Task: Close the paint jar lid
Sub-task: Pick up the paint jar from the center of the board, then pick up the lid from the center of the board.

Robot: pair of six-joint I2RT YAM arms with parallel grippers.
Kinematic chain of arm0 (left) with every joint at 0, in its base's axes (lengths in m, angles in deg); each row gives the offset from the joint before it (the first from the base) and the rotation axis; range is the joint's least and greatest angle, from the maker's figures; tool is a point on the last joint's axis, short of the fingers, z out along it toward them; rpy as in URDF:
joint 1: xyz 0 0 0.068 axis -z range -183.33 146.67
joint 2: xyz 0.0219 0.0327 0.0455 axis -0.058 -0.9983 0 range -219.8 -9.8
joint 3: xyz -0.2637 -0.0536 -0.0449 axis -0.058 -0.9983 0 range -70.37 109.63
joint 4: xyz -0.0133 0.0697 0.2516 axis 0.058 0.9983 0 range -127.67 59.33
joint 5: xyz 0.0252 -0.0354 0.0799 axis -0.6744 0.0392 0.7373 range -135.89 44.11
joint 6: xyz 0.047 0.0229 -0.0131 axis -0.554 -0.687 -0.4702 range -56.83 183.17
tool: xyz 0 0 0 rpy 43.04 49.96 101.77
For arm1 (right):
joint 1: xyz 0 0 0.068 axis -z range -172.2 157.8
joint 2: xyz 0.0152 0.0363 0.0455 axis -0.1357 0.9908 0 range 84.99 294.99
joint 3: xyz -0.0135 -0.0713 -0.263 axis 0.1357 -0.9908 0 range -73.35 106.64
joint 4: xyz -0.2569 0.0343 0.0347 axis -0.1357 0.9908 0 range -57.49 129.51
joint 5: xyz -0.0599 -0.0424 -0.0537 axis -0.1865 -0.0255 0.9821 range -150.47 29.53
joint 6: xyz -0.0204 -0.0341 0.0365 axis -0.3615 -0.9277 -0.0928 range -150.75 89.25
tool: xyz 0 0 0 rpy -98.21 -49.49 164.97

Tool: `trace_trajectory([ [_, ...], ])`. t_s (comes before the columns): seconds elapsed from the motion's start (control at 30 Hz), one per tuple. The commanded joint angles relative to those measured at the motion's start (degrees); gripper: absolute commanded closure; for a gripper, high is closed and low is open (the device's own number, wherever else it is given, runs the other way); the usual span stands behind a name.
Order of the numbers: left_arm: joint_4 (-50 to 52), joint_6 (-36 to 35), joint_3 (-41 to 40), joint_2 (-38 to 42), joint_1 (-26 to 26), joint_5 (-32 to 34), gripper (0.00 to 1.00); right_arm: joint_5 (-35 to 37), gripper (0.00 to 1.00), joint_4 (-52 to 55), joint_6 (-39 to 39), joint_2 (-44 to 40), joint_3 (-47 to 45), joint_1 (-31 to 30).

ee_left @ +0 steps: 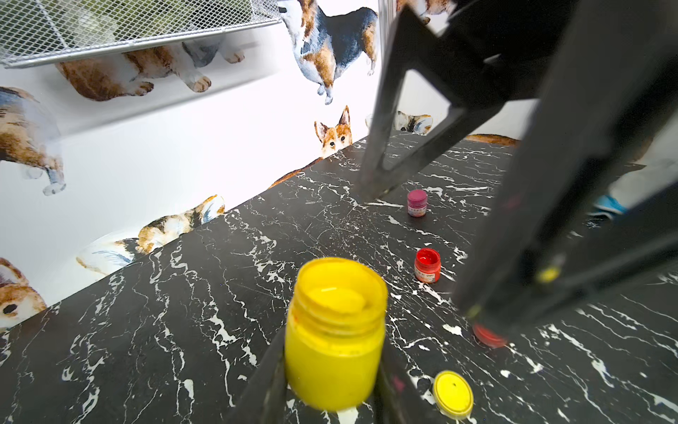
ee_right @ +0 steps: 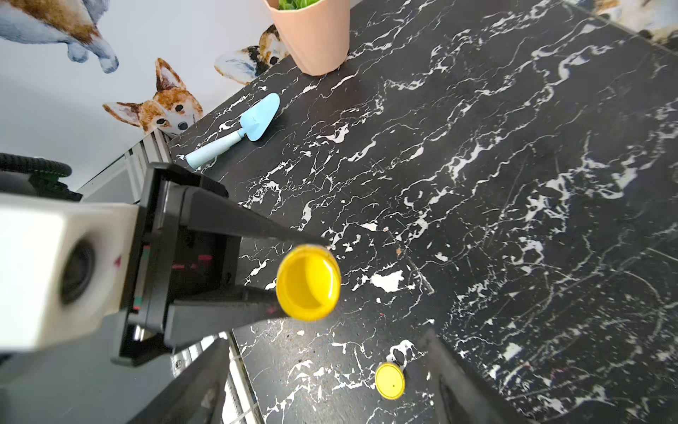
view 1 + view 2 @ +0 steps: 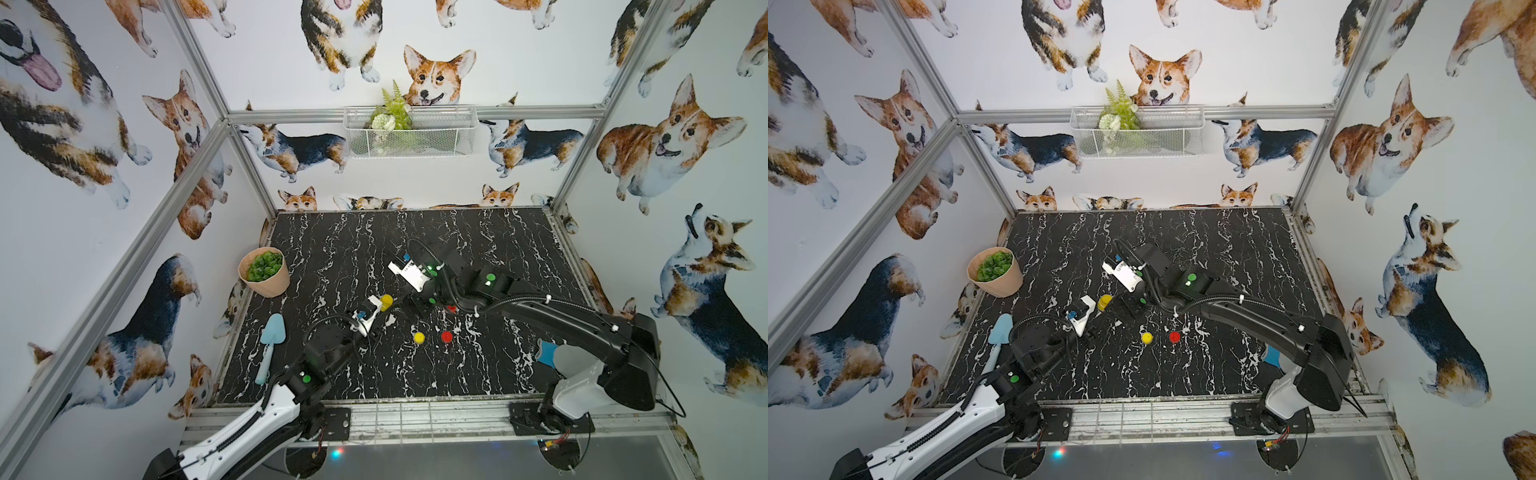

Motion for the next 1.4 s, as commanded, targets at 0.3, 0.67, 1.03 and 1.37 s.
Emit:
trace_trajectory([
  [0.3, 10.6, 3.0, 2.9, 13.8, 0.1, 6.2, 0.69, 12.3, 0.27, -10.0, 9.9, -8.5, -25.6, -0.5],
  [0.67, 18.2, 4.0, 8.6, 19.7, 0.5, 6.6, 0.68, 15.6, 0.32, -13.3, 9.5, 8.2, -22.0, -3.8],
  [1.03, 18.3, 3.9, 8.0, 19.6, 0.9, 6.9, 0.68, 19.3, 0.36, -9.4, 11.0, 14.9, -18.2, -4.3],
  [1.37, 18.6, 3.6, 8.1, 20.5, 1.5, 7.5, 0.68, 18.4, 0.45, -8.8, 11.1, 17.9, -17.0, -4.3],
])
